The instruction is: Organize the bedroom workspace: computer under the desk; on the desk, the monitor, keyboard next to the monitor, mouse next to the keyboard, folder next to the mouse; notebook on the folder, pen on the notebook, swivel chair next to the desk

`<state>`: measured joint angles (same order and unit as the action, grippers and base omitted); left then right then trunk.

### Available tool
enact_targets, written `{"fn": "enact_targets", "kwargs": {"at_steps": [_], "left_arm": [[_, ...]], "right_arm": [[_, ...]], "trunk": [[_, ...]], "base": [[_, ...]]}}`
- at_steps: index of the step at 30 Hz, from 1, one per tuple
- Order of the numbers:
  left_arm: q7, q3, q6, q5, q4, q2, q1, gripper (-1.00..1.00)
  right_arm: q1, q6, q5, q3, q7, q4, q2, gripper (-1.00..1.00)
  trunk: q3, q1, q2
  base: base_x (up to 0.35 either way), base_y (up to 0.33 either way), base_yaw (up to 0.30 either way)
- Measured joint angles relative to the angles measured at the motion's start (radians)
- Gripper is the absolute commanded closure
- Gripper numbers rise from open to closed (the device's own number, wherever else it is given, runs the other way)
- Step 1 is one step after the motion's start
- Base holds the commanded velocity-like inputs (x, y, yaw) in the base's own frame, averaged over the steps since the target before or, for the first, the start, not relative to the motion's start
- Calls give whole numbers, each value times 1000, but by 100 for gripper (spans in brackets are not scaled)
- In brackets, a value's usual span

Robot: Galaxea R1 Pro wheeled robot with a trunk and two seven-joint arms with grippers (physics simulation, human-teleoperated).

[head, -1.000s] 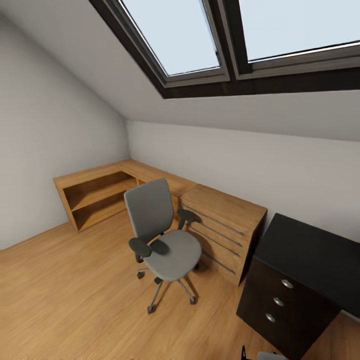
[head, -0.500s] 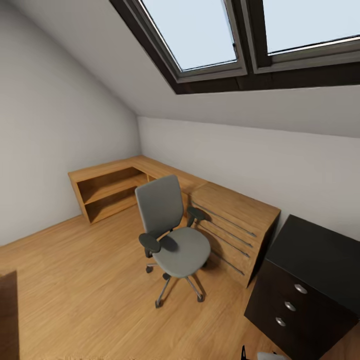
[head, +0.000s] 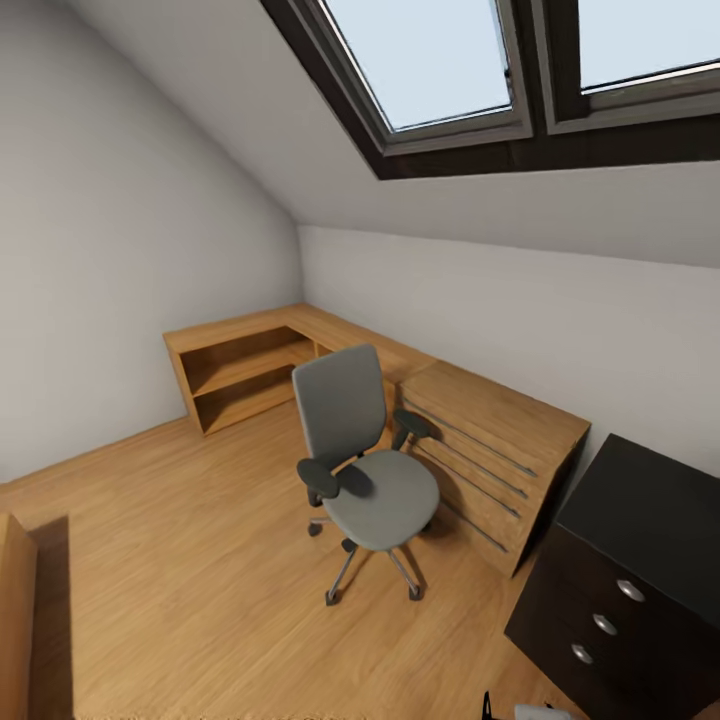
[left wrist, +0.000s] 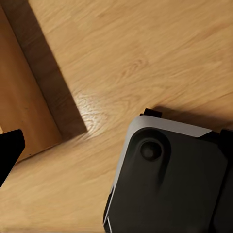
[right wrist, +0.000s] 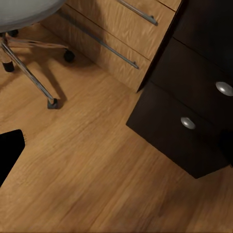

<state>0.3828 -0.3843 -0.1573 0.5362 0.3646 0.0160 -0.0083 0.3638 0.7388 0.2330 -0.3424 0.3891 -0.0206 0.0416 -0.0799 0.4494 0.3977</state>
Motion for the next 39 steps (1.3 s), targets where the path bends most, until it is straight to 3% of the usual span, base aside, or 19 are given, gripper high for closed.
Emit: {"fn": "enact_targets", "kwargs": {"at_steps": [14, 23, 39], "left_arm": [[-1, -1, 0, -1, 0, -1, 0, -100], [-2, -47, 1, -2, 0, -10, 0, -100], [3, -53, 2, 1, 0, -7, 0, -100]], "right_arm": [[0, 0, 0, 0, 0, 0, 1, -100], [0, 0, 0, 0, 0, 0, -1, -100], [0, 0, 0, 1, 0, 0, -2, -100]], "trunk": [[-19, 0, 0], [-31, 0, 0], [-52, 0, 0]], "base": [[0, 0, 157], [0, 0, 157], [0, 0, 157]]}}
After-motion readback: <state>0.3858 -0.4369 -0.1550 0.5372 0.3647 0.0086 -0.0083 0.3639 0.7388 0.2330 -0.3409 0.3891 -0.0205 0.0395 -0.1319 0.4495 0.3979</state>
